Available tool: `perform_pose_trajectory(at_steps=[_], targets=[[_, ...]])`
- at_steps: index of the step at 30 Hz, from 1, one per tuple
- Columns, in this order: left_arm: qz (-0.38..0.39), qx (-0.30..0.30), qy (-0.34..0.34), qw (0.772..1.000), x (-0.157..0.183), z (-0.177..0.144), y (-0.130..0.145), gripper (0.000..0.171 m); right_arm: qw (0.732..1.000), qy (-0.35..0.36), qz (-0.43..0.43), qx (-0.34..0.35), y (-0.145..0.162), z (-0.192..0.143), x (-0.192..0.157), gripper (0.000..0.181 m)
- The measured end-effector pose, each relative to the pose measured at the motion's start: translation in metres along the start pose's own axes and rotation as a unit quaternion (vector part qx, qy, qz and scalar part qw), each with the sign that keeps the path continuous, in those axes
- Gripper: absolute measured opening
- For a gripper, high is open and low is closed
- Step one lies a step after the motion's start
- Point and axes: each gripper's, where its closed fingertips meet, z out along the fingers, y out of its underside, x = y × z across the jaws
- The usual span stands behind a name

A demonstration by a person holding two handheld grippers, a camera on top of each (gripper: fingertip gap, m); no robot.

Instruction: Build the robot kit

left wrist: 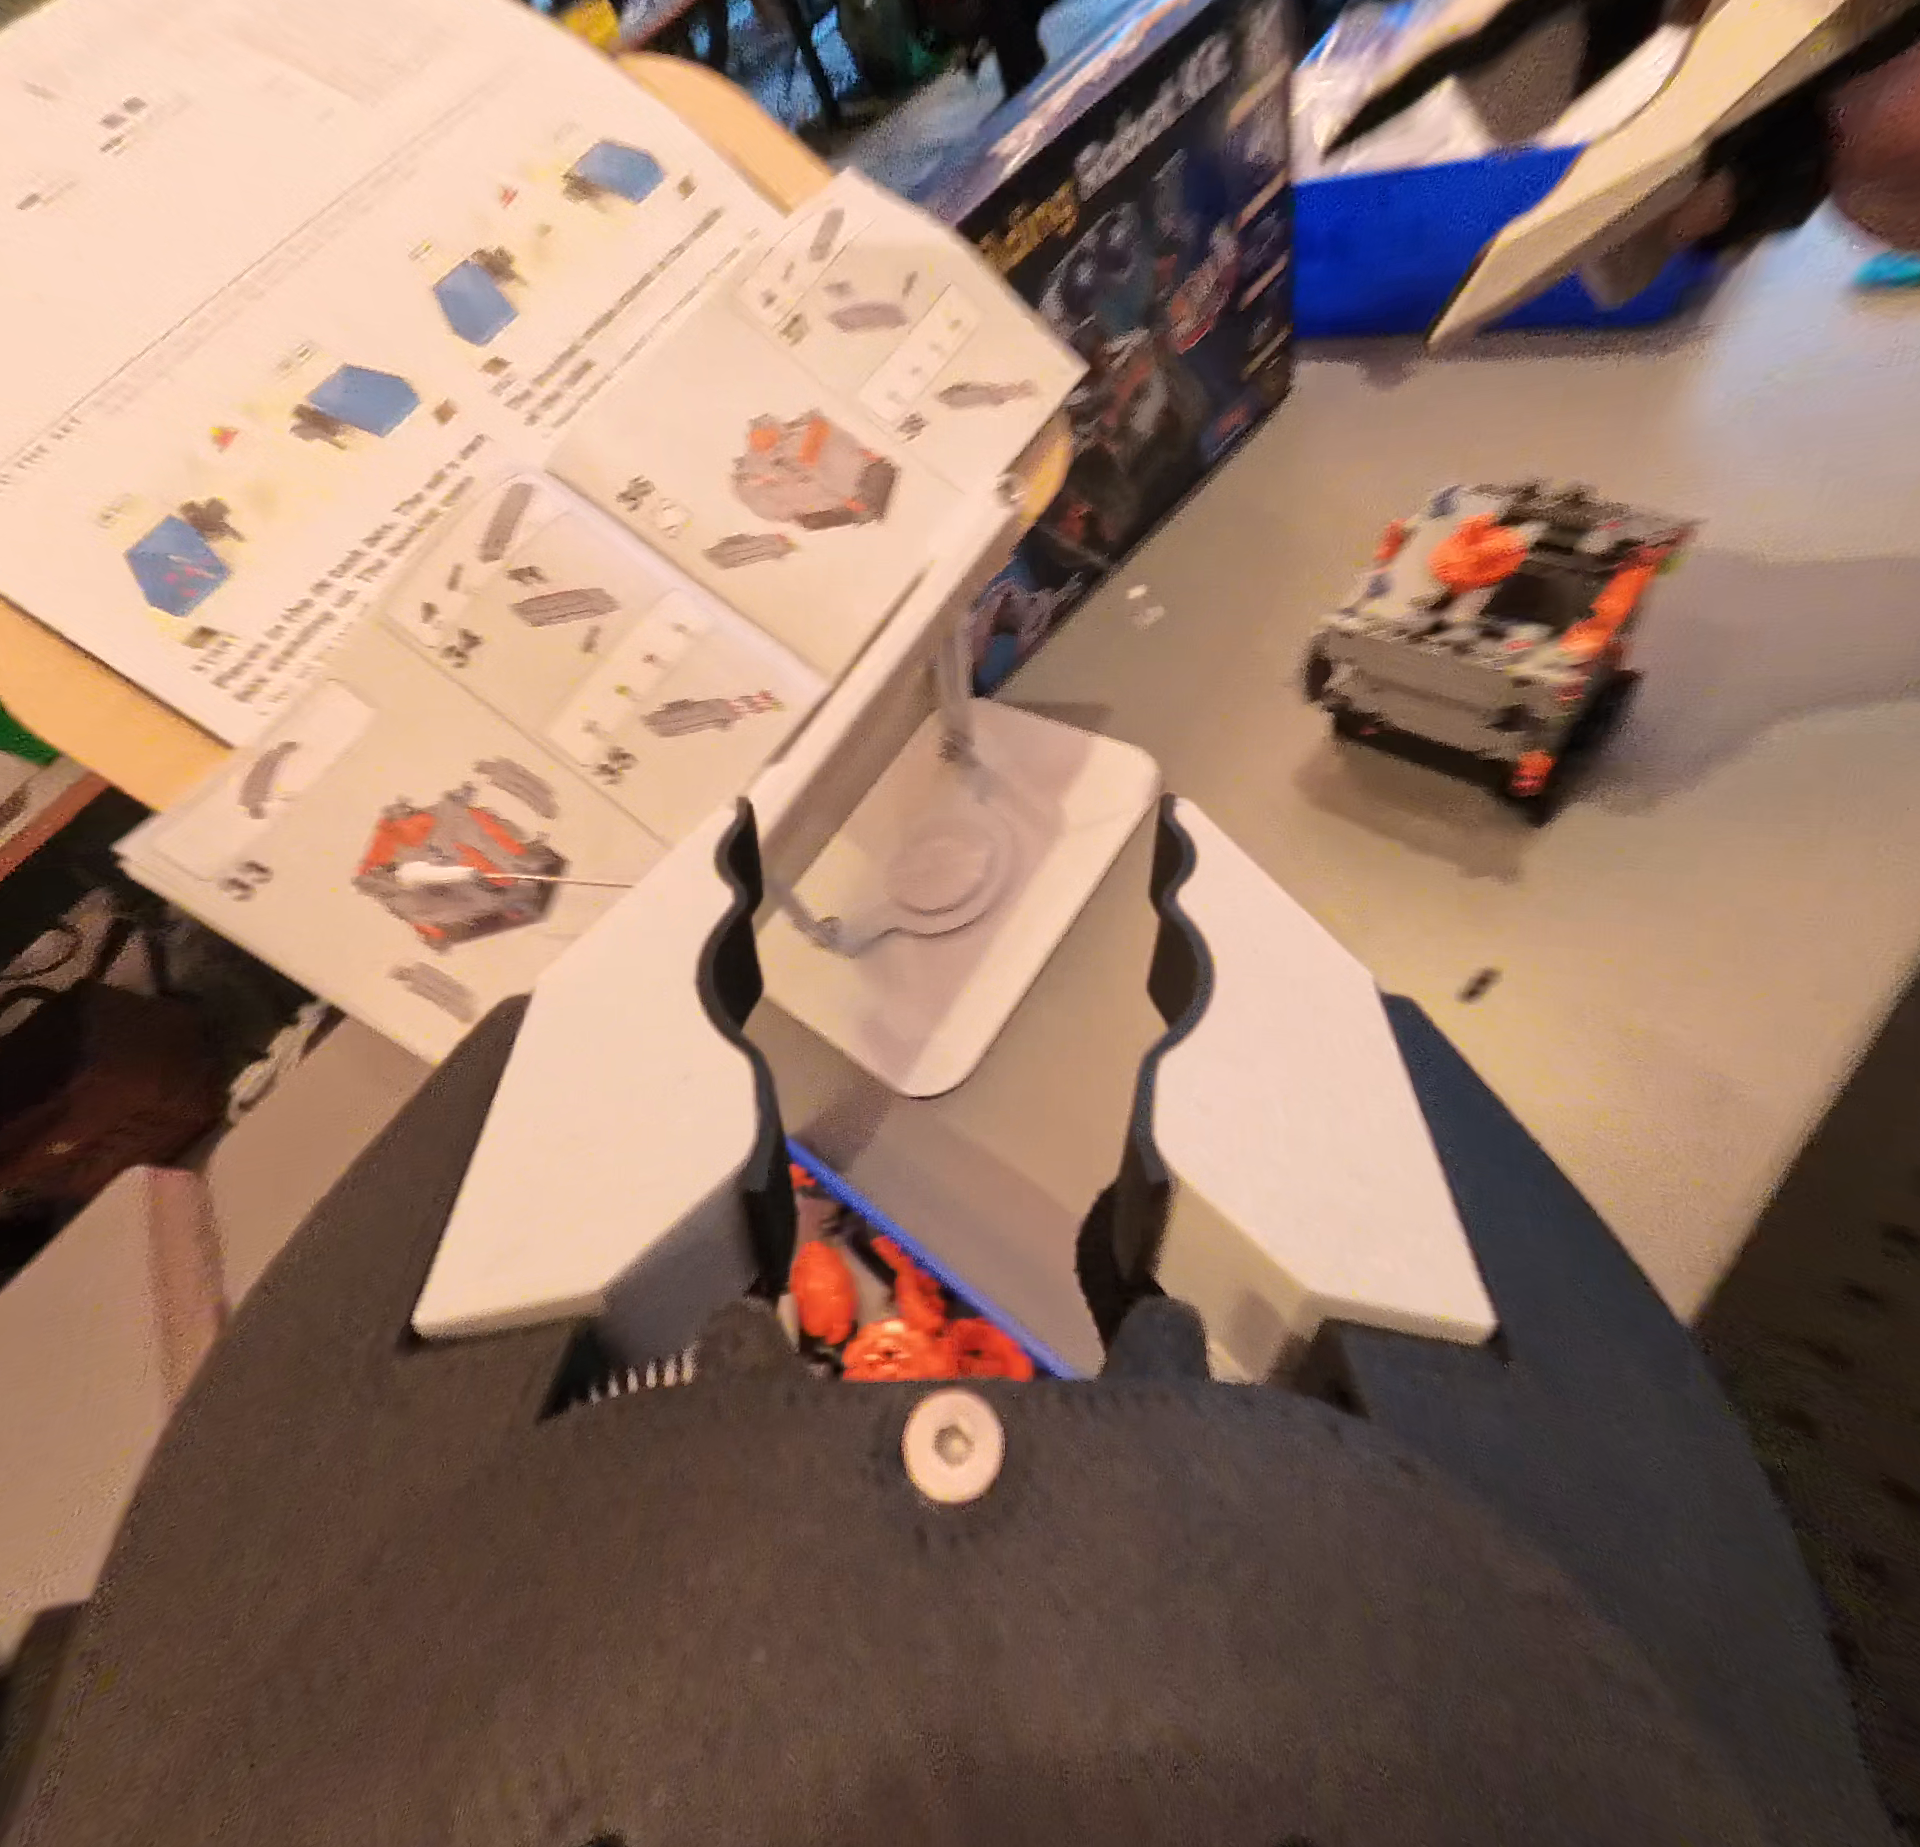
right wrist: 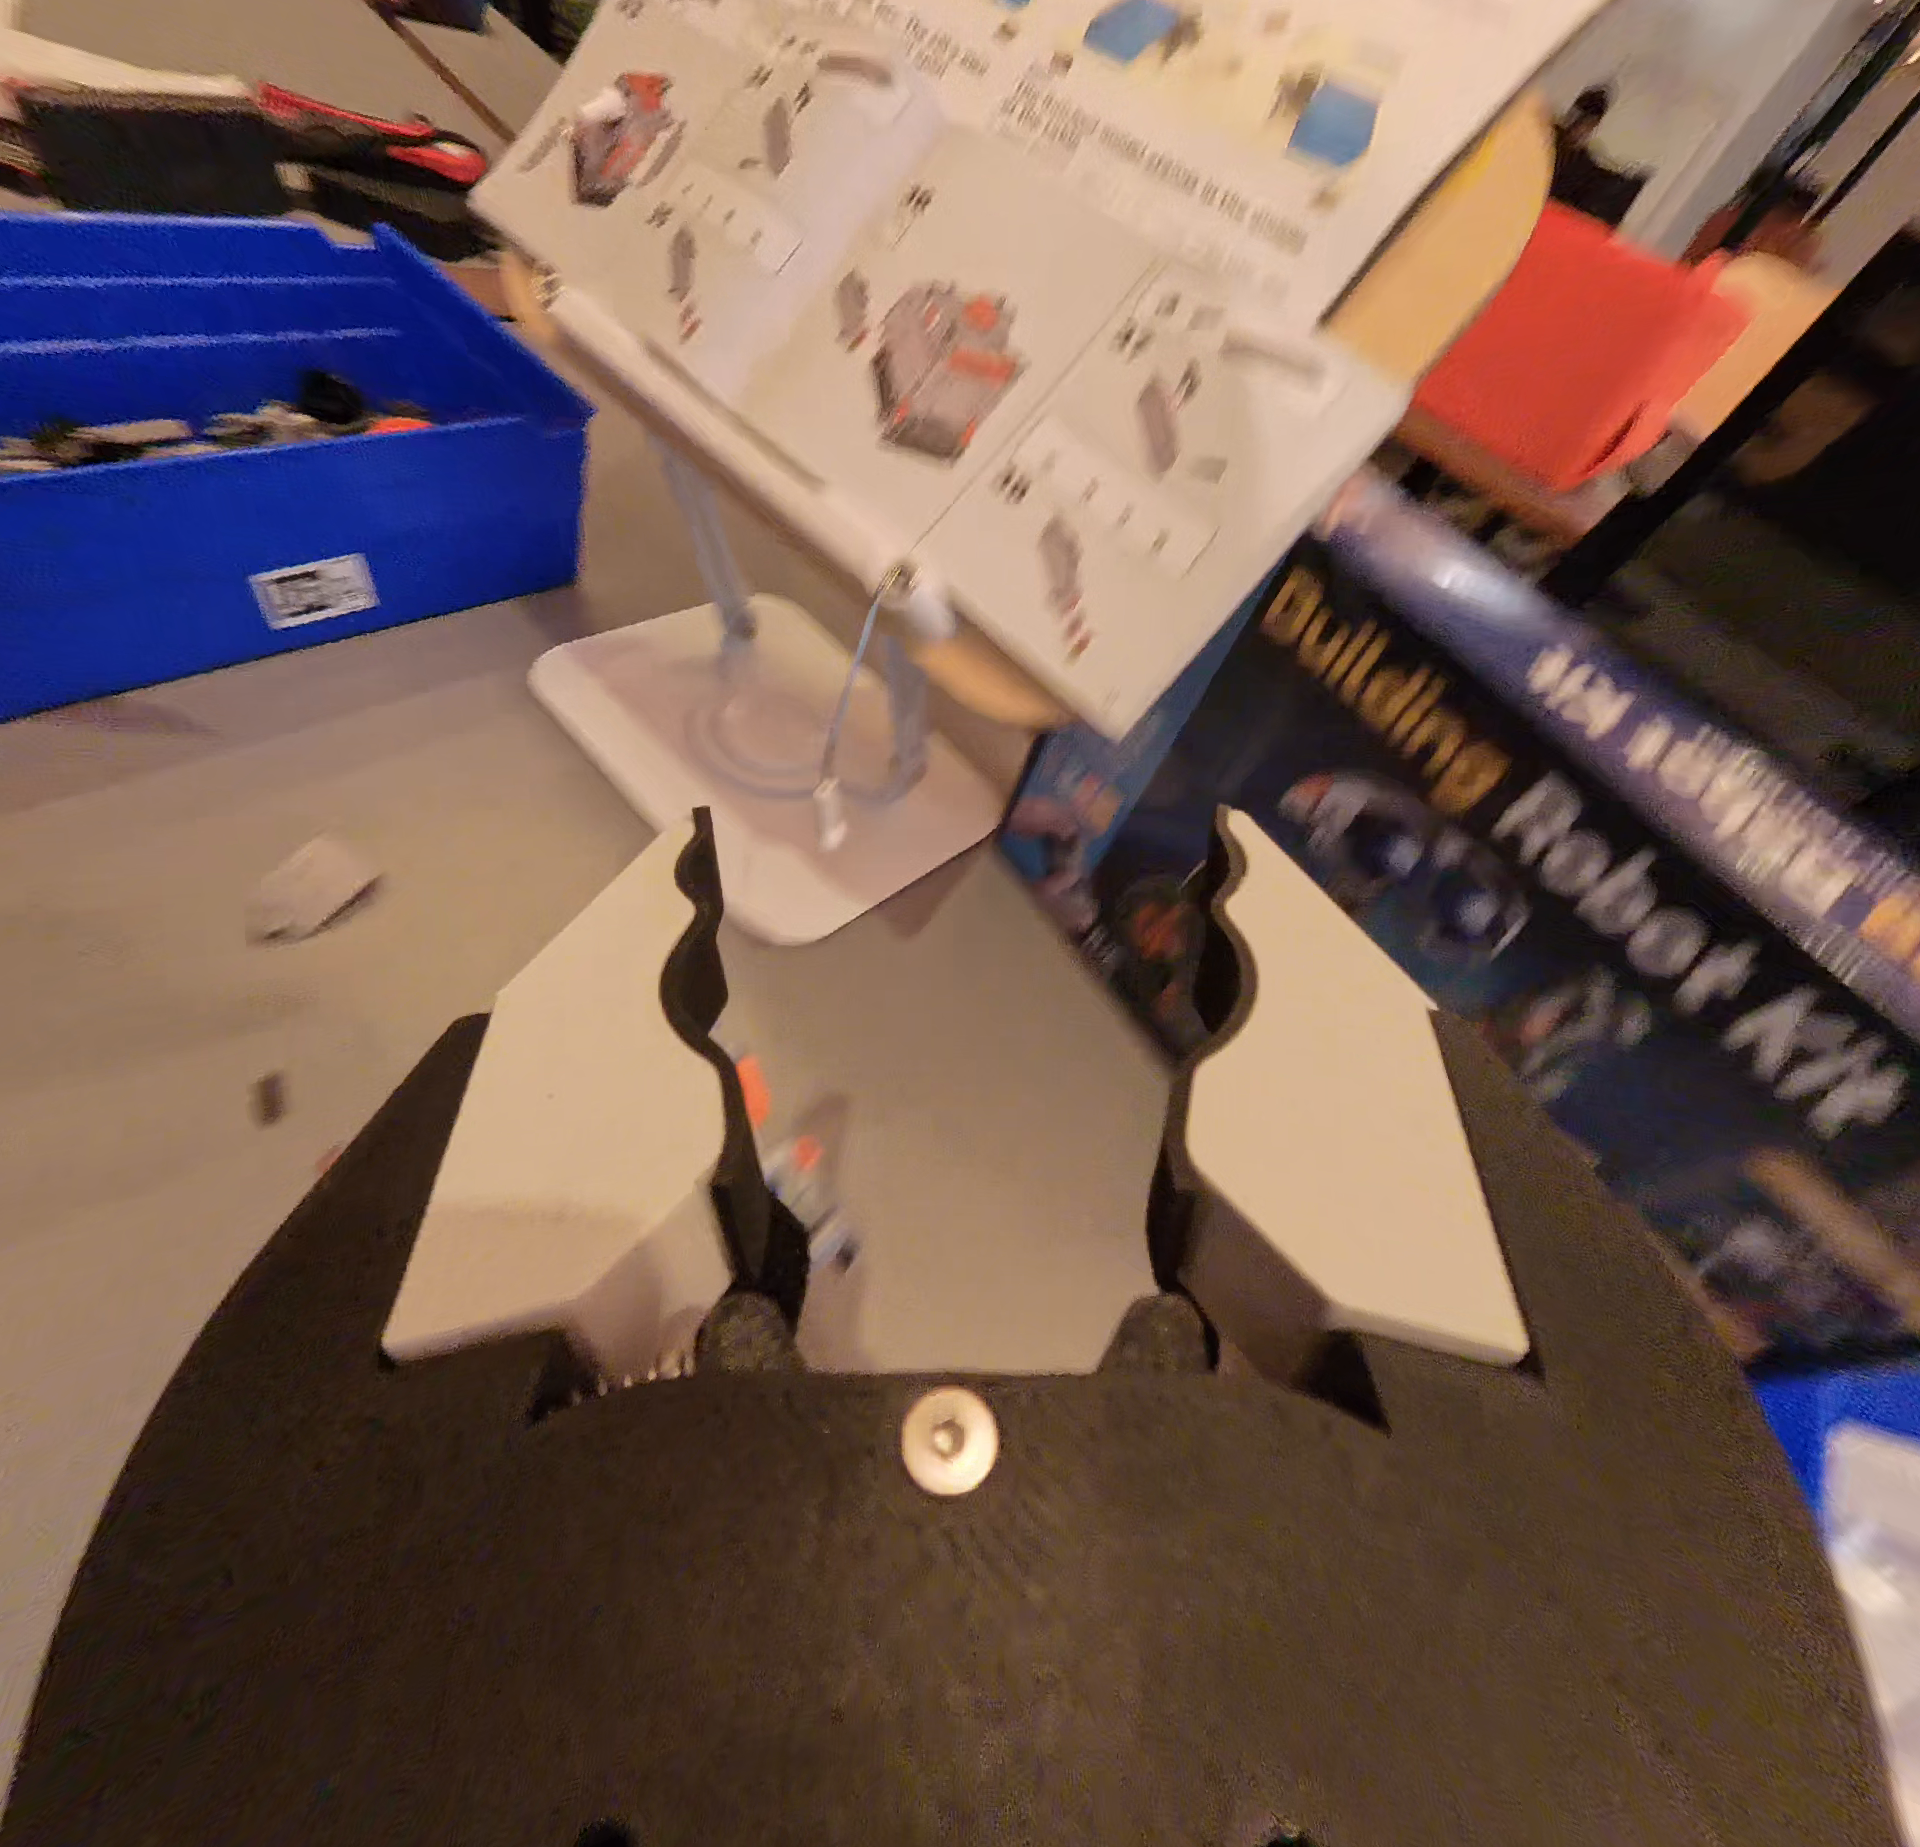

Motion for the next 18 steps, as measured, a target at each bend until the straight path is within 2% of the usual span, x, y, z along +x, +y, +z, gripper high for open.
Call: perform_pose_trajectory(at_steps=[4, 6, 9, 13, 16, 18], targets=[[0.02, -0.078, -0.058, 0.995, -0.086, 0.033, 0.015, 0.081, 0.999, 0.007, -0.043, 0.014, -0.053, 0.056, 0.026, 0.099], [-0.003, -0.076, -0.072, 0.995, -0.13, 0.037, 0.021, 0.082, 0.998, 0.0, -0.063, 0.012, -0.069, 0.082, 0.036, 0.096], [-0.062, -0.08, -0.055, 0.993, -0.173, 0.043, 0.041, 0.083, 0.996, -0.007, -0.089, 0.0, -0.084, 0.112, 0.043, 0.096], [-0.086, -0.099, -0.053, 0.99, -0.193, 0.056, 0.077, 0.084, 0.992, 0.02, -0.122, -0.019, -0.087, 0.135, 0.053, 0.095], [-0.131, -0.034, -0.021, 0.991, -0.185, 0.056, 0.068, 0.085, 0.991, 0.041, -0.118, -0.042, -0.077, 0.142, 0.068, 0.095], [-0.103, -0.003, 0.004, 0.995, -0.172, 0.053, 0.056, 0.083, 0.991, 0.046, -0.122, -0.044, -0.073, 0.142, 0.073, 0.092]])
